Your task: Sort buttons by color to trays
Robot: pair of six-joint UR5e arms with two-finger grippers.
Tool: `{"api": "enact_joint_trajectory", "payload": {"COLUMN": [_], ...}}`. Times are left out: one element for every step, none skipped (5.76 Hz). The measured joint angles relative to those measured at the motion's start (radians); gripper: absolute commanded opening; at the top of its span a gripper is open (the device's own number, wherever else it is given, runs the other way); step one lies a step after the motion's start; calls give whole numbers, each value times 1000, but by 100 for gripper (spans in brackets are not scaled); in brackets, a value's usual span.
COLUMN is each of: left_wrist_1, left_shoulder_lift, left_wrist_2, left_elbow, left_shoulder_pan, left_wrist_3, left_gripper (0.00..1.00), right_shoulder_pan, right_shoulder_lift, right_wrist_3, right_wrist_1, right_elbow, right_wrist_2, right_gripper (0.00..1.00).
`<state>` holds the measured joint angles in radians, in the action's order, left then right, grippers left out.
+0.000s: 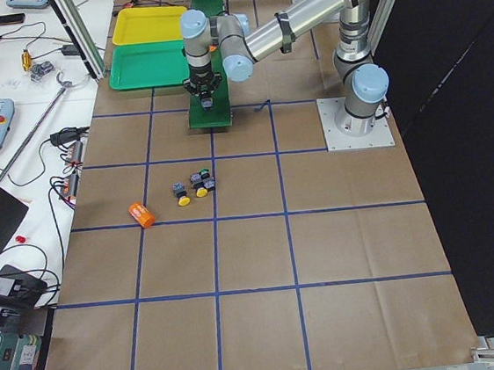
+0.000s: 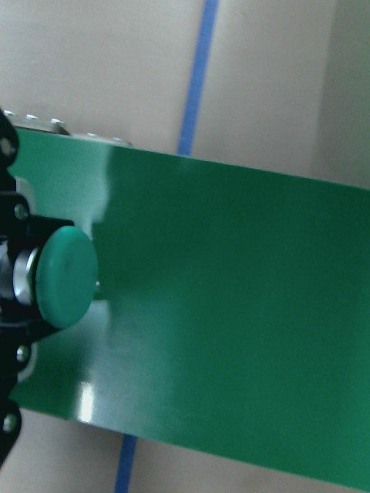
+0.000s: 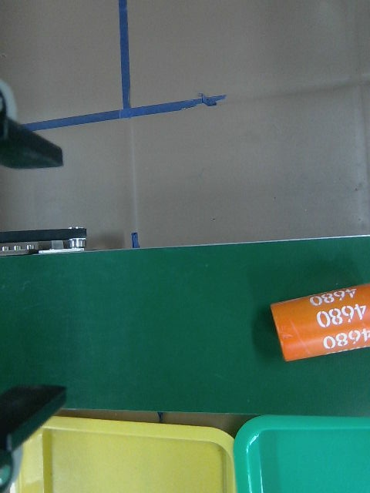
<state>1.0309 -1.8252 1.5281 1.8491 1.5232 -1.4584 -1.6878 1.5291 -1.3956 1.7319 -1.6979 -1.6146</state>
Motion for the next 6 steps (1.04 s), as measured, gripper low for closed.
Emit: {"api": "enact_joint_trajectory", "payload": {"left_wrist_1": [-2, -1, 1, 0, -1, -4], "left_shoulder_lift": [-11, -16, -15, -12, 2, 16], "left_wrist_2": [1, 1, 1, 1, 0, -8], "left_elbow": [2, 4, 4, 3, -1, -1], "left_shoulder_pan": [39, 50, 53, 49, 12, -81], "left_wrist_3": [3, 5, 6, 10, 31, 61], "left_gripper": [94, 95, 95, 95, 95, 97], "right_shoulder_pan": [0, 0, 0, -1, -1, -2], "right_shoulder_lift": [-1, -3, -6, -9, -11, -13], "right_wrist_3": [0, 0, -1, -1, -5, -12], "right_wrist_1": [-1, -7, -11, -15, -26, -38], "right_elbow": [-3, -3, -3, -3, -2, -1], "right_wrist_2": [3, 4, 12, 27, 36, 45], "right_gripper": [100, 100, 100, 100, 100, 100]}}
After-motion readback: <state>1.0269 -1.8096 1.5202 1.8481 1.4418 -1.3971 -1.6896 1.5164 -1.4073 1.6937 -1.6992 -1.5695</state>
